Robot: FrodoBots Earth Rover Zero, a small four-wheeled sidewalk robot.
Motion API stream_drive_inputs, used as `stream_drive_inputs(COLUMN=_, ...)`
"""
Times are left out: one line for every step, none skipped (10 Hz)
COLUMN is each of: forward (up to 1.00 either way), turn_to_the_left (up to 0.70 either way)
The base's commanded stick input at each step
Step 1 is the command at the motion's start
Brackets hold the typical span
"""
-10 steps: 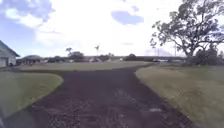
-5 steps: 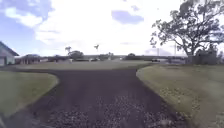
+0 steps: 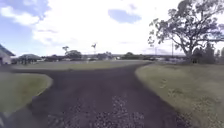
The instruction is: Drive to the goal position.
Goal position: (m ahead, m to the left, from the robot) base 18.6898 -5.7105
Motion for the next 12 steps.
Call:
stream_drive_inputs(forward=0.50, turn_to_the_left=0.00)
stream_drive_inputs(forward=0.50, turn_to_the_left=0.00)
stream_drive_inputs(forward=0.50, turn_to_the_left=0.00)
stream_drive_inputs(forward=0.50, turn_to_the_left=0.00)
stream_drive_inputs(forward=0.50, turn_to_the_left=0.00)
stream_drive_inputs(forward=0.50, turn_to_the_left=0.00)
stream_drive_inputs(forward=0.50, turn_to_the_left=0.00)
stream_drive_inputs(forward=0.50, turn_to_the_left=0.00)
stream_drive_inputs(forward=0.50, turn_to_the_left=0.00)
stream_drive_inputs(forward=0.50, turn_to_the_left=0.00)
stream_drive_inputs(forward=0.50, turn_to_the_left=0.00)
stream_drive_inputs(forward=0.50, turn_to_the_left=0.00)
